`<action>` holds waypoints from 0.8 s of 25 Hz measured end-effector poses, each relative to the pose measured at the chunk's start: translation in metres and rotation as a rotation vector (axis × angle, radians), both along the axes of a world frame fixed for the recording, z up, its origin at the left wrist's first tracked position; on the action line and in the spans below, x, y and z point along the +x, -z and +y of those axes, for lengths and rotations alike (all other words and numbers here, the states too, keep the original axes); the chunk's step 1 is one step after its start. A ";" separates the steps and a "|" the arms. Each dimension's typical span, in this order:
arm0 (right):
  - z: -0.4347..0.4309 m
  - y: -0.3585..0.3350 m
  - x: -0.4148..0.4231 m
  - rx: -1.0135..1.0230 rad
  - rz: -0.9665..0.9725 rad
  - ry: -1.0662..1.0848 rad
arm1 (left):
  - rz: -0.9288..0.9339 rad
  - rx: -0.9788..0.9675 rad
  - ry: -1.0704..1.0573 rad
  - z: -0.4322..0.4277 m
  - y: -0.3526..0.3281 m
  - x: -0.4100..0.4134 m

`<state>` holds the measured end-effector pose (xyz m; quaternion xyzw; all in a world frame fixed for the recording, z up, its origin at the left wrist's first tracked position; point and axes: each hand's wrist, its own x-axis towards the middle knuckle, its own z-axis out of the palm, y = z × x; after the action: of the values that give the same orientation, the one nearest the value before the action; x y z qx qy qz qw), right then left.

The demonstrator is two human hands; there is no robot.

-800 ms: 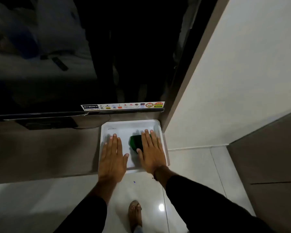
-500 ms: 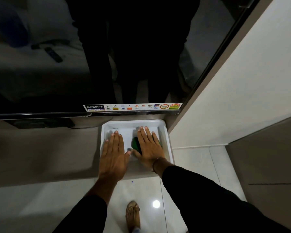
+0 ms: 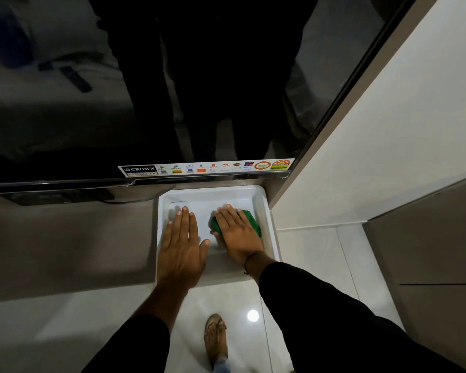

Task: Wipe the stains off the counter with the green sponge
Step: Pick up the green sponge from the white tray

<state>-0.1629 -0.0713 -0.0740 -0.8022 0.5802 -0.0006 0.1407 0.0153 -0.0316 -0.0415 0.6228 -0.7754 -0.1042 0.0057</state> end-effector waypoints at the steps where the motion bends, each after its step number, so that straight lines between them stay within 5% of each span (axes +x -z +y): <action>1: 0.001 -0.005 -0.001 -0.007 -0.013 -0.007 | -0.019 -0.007 -0.011 0.001 -0.005 -0.002; 11: 0.055 -0.121 -0.082 -0.288 -0.081 0.036 | -0.131 -0.026 0.029 0.019 -0.104 -0.075; 20: 0.171 -0.155 -0.332 -0.390 -0.040 0.356 | -0.046 -0.149 0.346 0.084 -0.142 -0.317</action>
<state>-0.4952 0.1002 0.0815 -0.6992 0.6983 -0.1532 -0.0075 -0.3012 0.0526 0.1000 0.4804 -0.8763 -0.0314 0.0161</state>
